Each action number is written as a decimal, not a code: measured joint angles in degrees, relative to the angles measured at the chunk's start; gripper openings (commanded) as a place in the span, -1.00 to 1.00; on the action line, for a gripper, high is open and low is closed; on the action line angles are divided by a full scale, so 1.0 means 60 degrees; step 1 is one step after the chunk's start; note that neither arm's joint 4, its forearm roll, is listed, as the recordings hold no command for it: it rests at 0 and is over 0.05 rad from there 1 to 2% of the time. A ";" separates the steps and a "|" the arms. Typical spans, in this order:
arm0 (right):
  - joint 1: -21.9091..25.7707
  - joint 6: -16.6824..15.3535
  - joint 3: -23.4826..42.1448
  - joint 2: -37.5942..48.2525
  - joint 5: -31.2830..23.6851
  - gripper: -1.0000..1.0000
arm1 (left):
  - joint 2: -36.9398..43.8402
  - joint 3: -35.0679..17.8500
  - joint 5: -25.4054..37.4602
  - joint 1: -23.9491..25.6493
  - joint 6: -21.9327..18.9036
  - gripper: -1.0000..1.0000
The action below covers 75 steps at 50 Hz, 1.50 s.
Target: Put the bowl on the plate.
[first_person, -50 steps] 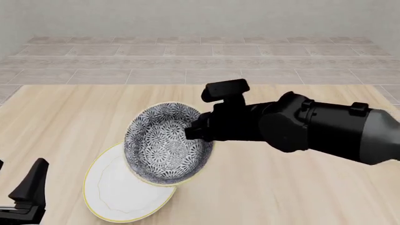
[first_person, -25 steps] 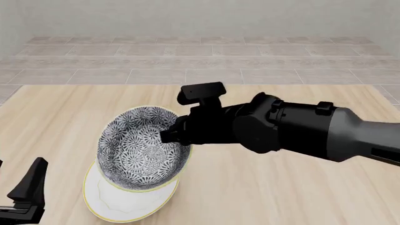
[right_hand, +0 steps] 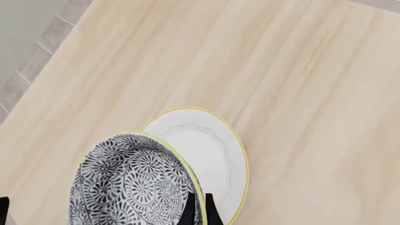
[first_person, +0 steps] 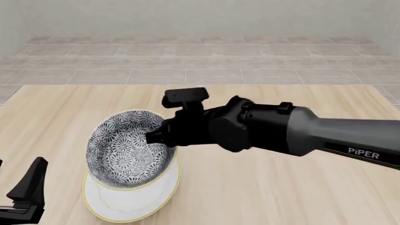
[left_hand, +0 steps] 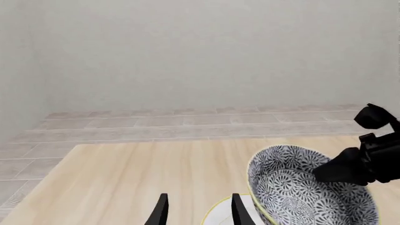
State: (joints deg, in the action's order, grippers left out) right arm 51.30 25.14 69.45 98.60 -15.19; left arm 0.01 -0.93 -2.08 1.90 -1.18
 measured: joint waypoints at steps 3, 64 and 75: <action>-0.0019 0.0051 0.0086 0.0138 0.0029 -1.00 | 0.0000 -0.0003 0.0007 0.0007 -0.0001 1.00; -0.0147 0.1059 0.0484 0.2205 0.1051 -1.00 | 0.0000 0.0030 -0.0135 0.0044 -0.0060 1.00; -0.0017 0.1304 0.0356 0.2362 0.1240 -1.00 | 0.0000 0.0038 -0.0167 0.0050 -0.0070 1.00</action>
State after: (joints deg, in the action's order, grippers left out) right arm 51.20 32.96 71.59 112.78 -7.75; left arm 0.00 -0.70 -3.08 2.21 -1.61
